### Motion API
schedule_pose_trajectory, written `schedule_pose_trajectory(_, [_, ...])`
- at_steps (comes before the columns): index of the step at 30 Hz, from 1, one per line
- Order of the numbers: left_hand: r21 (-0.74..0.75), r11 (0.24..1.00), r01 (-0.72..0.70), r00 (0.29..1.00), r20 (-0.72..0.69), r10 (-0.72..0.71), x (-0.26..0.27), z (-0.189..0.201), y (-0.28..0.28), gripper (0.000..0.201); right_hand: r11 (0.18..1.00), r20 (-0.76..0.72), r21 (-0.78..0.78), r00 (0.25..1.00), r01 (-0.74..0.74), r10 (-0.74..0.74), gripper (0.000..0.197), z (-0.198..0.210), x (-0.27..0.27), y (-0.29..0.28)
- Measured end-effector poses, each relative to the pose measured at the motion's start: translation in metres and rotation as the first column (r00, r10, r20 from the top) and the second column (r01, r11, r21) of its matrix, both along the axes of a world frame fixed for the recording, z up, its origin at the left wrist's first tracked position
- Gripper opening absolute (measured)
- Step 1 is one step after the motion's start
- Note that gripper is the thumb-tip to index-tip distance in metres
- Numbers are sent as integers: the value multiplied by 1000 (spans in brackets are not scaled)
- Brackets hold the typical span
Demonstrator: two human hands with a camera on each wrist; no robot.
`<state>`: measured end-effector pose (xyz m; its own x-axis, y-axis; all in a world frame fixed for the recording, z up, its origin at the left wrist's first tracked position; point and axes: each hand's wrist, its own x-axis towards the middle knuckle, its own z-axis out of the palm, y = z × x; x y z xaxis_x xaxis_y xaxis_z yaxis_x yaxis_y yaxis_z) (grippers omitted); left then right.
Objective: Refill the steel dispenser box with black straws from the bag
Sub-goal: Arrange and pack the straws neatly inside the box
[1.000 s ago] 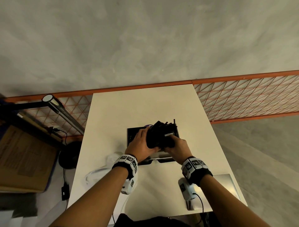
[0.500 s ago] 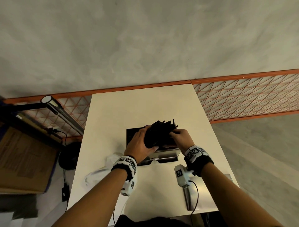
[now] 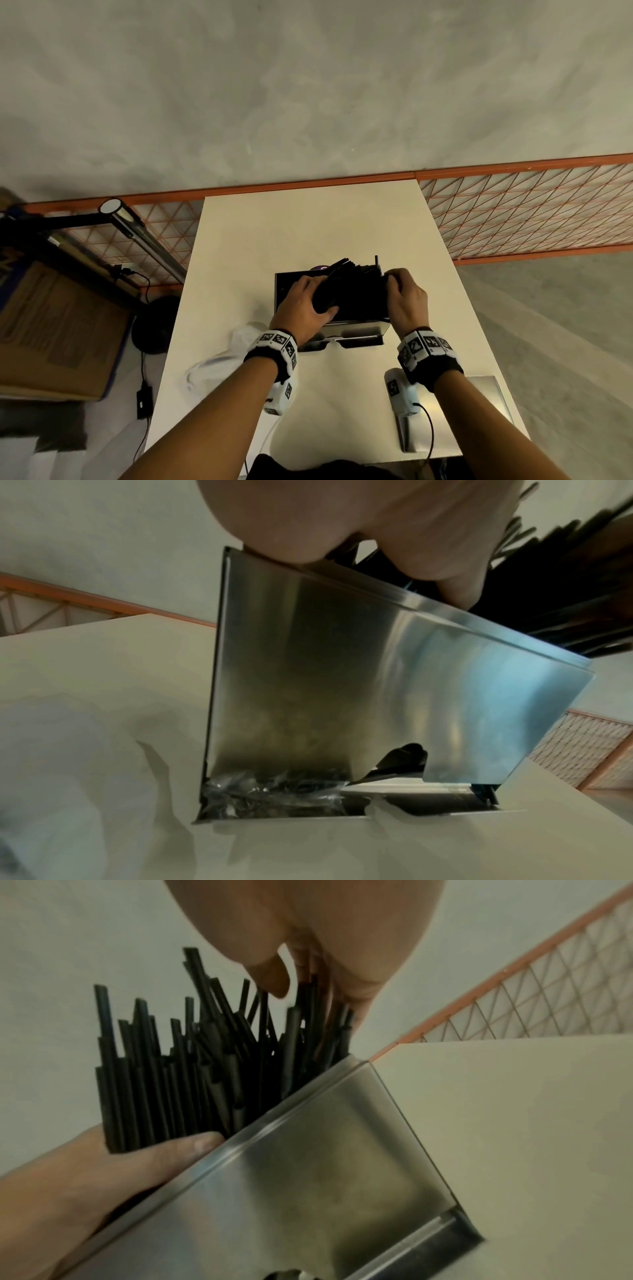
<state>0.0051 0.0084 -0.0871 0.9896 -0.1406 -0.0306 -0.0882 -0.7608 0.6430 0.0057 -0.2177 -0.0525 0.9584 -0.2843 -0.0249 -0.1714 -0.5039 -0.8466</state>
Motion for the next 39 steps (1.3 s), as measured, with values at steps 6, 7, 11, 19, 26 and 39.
schedule_pose_trajectory(6, [26, 998, 58, 998, 6, -58, 1, -7, 2, 58, 940, -32, 321, 993, 118, -114, 53, -9, -2, 0])
schedule_pose_trajectory(7, [38, 996, 83, 996, 23, -84, 0, -7, 3, 59, 935, -35, 338, 994, 112, -106, 56, -9, -2, 4])
schedule_pose_trajectory(11, [105, 977, 185, 978, 82, -194, -3, -3, 4, 65, 992, 5, 91, 996, -87, 87, 33, -17, 2, 24])
schedule_pose_trajectory(19, [104, 990, 92, 993, 69, -100, -1, -6, 2, 108, 999, -128, 33, 991, 29, -24, 35, 3, 44, 4])
schedule_pose_trajectory(26, [110, 992, 56, 997, 42, -61, 2, -6, 0, 120, 965, -246, -173, 958, -197, 151, 26, 5, 70, 0])
schedule_pose_trajectory(39, [233, 966, 113, 989, 67, -132, 3, -12, 0, 107, 998, 258, 54, 965, 33, -46, 8, 61, 53, -9])
